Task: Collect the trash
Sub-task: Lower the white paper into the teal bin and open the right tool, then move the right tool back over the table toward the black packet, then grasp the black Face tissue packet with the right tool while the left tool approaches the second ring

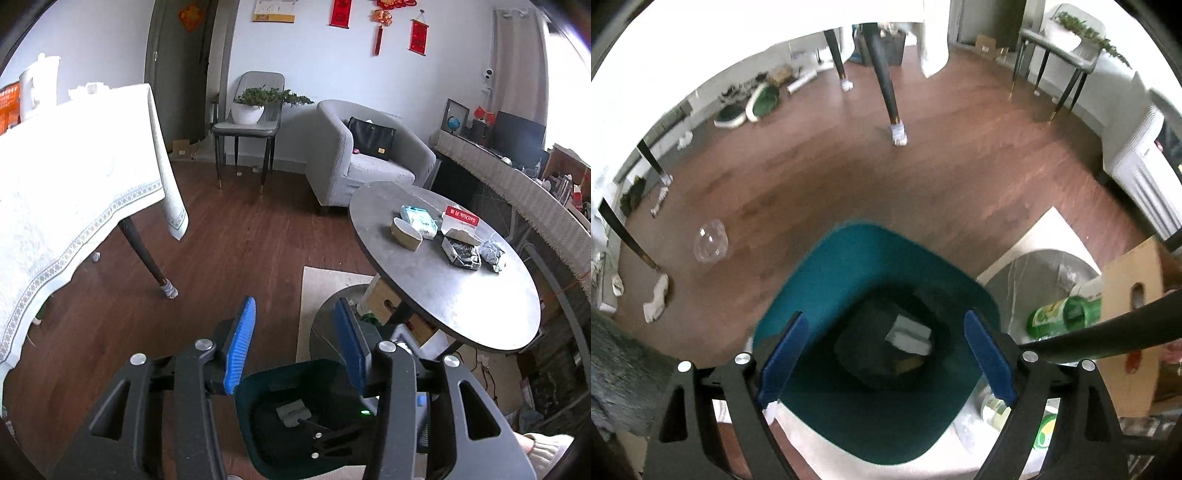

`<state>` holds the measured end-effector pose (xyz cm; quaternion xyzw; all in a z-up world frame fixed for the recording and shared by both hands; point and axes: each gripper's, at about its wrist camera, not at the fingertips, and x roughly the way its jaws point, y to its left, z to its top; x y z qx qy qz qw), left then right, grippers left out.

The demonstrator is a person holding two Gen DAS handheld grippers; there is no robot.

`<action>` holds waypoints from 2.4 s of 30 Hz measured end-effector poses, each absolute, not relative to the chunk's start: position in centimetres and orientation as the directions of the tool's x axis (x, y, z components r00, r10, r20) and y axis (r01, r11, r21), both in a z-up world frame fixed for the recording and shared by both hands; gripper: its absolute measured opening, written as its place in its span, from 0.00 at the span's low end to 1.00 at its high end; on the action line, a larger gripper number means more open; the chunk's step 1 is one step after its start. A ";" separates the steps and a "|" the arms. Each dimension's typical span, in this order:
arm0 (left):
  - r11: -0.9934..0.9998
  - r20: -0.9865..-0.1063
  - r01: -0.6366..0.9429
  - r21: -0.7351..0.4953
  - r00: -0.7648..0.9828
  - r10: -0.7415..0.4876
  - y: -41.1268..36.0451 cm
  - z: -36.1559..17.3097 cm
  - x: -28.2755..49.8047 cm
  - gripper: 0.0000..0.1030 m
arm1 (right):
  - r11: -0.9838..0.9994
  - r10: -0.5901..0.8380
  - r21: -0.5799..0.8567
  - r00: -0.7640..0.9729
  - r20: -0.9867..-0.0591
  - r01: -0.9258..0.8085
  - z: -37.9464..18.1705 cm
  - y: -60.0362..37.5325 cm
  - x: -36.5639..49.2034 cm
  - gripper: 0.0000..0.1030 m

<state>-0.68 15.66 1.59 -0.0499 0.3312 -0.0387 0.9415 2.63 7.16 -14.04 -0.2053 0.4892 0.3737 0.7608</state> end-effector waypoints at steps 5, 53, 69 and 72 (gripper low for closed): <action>0.991 -0.598 0.034 -0.127 0.795 -0.104 15.5 2.5 -0.7 0.54 | 0.628 0.449 0.077 0.278 -0.849 -0.775 -10.4 6.2 2.6 0.85; 0.990 -0.564 0.095 -0.105 0.814 -0.138 7.1 2.6 8.2 0.81 | 0.997 0.037 0.072 0.693 -0.720 0.023 -2.3 -14.4 11.8 0.97; 0.987 -0.642 0.118 -0.106 0.750 -0.159 3.4 -0.3 12.5 0.83 | 0.982 0.128 0.187 0.644 -0.754 0.024 -3.3 -15.9 13.6 0.97; 0.987 -0.652 0.117 -0.109 0.741 -0.160 3.0 -0.7 13.2 0.83 | 0.982 0.150 0.189 0.637 -0.756 -0.007 -3.2 -15.3 13.8 0.94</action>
